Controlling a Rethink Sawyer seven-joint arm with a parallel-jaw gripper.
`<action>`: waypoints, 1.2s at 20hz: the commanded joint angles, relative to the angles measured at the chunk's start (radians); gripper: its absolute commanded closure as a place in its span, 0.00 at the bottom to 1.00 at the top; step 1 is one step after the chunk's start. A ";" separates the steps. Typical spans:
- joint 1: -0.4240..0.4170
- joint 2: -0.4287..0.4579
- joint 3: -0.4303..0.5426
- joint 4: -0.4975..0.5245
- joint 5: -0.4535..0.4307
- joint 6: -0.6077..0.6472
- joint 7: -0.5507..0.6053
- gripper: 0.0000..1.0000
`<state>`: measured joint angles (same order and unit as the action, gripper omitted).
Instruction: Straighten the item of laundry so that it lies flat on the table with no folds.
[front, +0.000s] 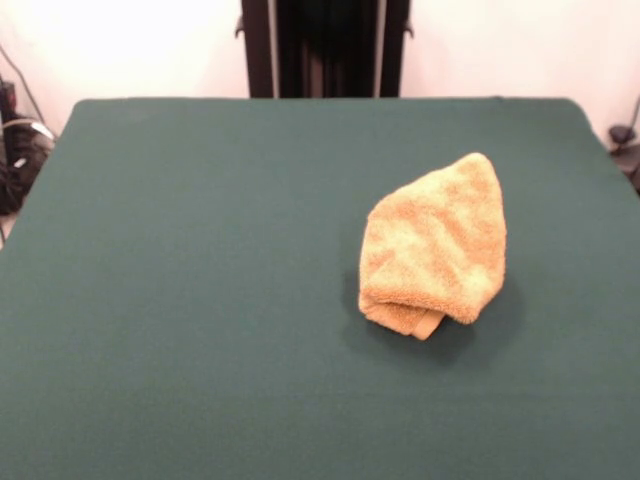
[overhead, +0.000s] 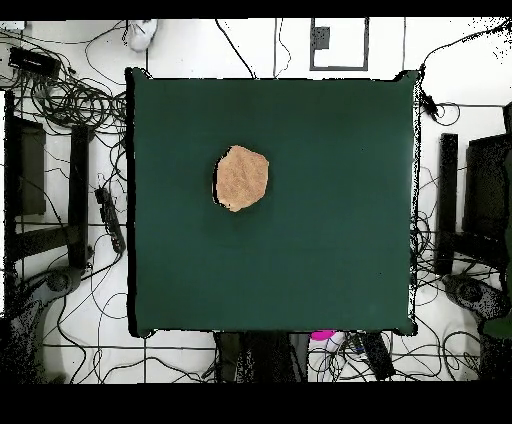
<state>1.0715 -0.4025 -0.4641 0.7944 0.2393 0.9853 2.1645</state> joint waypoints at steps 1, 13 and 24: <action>-0.036 0.029 0.166 -0.018 -0.005 0.172 -0.050 0.00; -0.087 -0.085 0.185 0.188 -0.055 0.068 -0.119 0.00; -0.173 -0.183 0.264 0.343 -0.090 0.008 -0.202 0.00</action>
<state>0.9499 -0.5475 -0.3586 0.9039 0.1984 1.0256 2.1645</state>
